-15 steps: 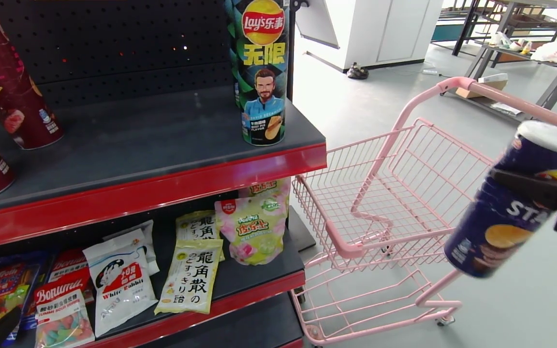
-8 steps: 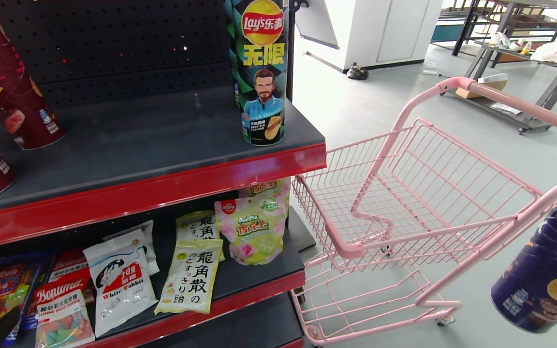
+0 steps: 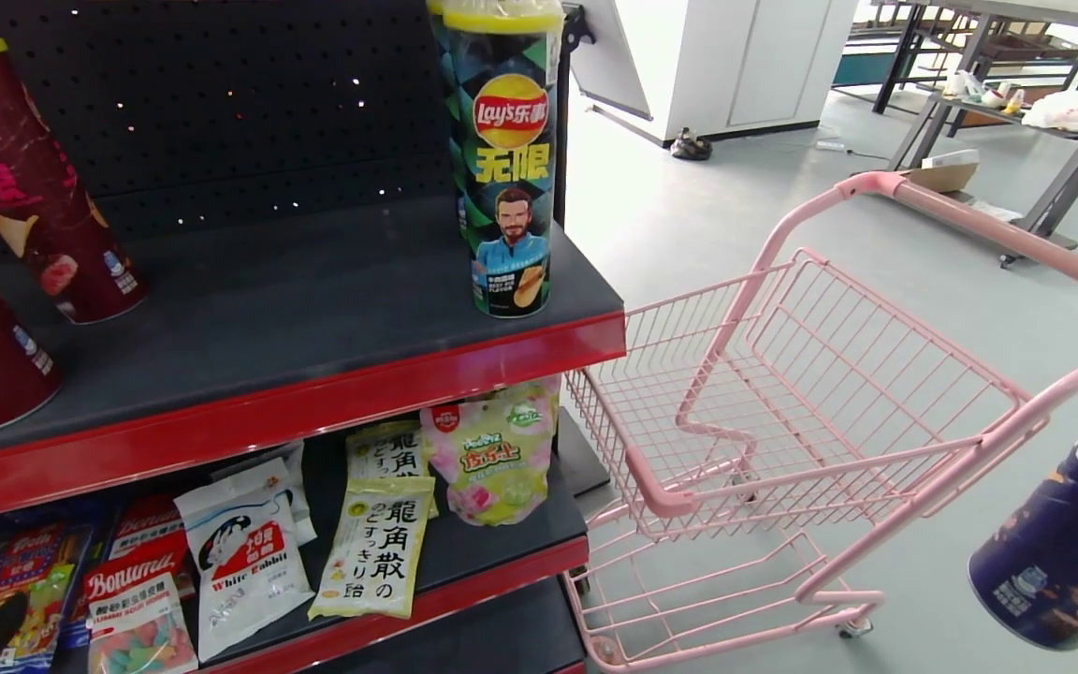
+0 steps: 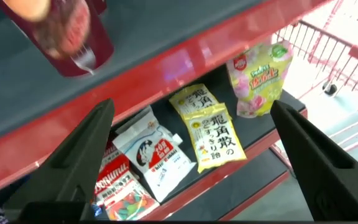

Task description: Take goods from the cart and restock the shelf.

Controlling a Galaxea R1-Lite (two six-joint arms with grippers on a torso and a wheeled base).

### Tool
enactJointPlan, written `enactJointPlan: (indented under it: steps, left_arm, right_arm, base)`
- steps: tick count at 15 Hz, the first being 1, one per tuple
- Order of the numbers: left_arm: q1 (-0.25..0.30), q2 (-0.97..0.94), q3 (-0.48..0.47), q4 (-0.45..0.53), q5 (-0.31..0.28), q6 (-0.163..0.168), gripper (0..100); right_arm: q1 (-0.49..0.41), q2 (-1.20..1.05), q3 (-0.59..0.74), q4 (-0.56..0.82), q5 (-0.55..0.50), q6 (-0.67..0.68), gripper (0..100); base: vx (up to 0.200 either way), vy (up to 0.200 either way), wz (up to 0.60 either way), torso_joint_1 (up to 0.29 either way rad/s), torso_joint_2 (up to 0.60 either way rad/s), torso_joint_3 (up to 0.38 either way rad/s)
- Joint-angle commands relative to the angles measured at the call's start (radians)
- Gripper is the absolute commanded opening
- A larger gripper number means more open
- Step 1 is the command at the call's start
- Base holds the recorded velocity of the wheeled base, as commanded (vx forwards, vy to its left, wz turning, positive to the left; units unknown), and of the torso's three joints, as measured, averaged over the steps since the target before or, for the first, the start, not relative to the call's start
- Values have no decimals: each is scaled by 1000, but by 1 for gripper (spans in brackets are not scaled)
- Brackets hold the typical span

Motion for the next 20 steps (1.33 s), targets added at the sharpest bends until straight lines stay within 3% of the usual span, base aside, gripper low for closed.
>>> enactJointPlan:
  steps: [1, 13, 16, 20]
  left_arm:
    - [0, 2, -8, 0, 1, 0, 100]
    - [1, 18, -46, 0, 5, 66, 100]
    - [1, 21, -45, 2, 38, 75, 100]
    - [3, 19, -45, 2, 41, 75, 100]
  right_arm:
    - [0, 7, -3, 0, 1, -14, 0]
    - [0, 29, -20, -1, 1, -22, 0]
    - [0, 27, -17, -1, 1, -22, 0]
    - [0, 24, -17, -1, 1, -22, 0]
  base:
    - [0, 0, 0, 144, -505, -349]
    - [0, 0, 0, 196, -534, -345]
    - [0, 0, 0, 44, -111, -58]
    - [-200, 0, 0, 21, -3, -5]
